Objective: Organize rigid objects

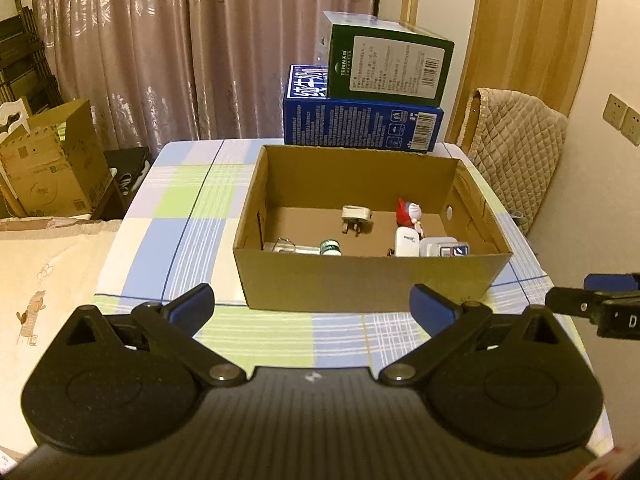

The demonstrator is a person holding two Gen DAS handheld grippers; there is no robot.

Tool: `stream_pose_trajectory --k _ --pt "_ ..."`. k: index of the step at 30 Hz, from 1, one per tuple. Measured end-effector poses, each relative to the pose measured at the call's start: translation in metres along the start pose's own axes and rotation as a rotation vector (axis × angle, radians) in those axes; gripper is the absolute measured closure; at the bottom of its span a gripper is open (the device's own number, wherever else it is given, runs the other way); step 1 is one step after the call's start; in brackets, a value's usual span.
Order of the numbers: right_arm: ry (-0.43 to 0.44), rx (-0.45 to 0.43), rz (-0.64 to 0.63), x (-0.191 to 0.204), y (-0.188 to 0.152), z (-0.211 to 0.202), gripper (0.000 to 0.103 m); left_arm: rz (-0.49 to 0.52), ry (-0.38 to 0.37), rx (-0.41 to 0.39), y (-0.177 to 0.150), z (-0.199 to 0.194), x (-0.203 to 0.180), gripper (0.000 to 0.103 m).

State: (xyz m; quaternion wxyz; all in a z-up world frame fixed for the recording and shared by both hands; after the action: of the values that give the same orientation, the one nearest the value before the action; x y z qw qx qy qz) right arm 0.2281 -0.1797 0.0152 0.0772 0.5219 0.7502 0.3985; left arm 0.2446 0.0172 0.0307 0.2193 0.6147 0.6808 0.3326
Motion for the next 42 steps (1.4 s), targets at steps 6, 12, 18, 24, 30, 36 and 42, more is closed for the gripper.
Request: stream_pose_trajectory --k 6,12,18,24,30,36,42 --pt "-0.006 0.001 -0.004 0.006 -0.006 -0.009 0.034 0.005 -0.007 0.014 -0.009 -0.012 -0.002 0.001" --pt "-0.009 -0.011 -0.008 0.011 -0.013 -0.021 0.034 0.011 0.001 0.016 -0.016 -0.024 -0.004 0.001" --pt "-0.003 -0.019 -0.001 0.015 -0.02 -0.032 0.034 -0.002 0.011 0.01 -0.022 -0.036 -0.003 0.001" --pt "0.014 -0.025 0.027 0.018 -0.024 -0.041 0.034 -0.009 0.03 0.014 -0.029 -0.042 0.002 0.001" --pt "-0.013 -0.039 0.012 0.019 -0.026 -0.051 0.033 -0.006 0.073 0.013 -0.034 -0.047 0.012 0.001" --pt "-0.024 -0.045 -0.003 0.022 -0.032 -0.061 0.033 -0.028 0.062 0.017 -0.044 -0.058 0.016 0.001" --pt "-0.021 -0.048 -0.02 0.03 -0.042 -0.07 0.033 -0.036 0.052 0.005 -0.052 -0.076 0.016 0.001"
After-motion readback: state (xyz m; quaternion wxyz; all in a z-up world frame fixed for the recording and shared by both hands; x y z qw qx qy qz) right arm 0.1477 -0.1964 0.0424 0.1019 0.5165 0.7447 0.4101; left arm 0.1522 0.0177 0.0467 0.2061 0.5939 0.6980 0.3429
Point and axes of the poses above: each gripper's, at about its wrist camera, not at the fingertips, and z roughly the way its jaws point, x to its left, y to its top, the point moved 10 cm from there along z, roughly the way its jaws point, and after that the axes turned 12 degrees about y, right-handed, at the moved point
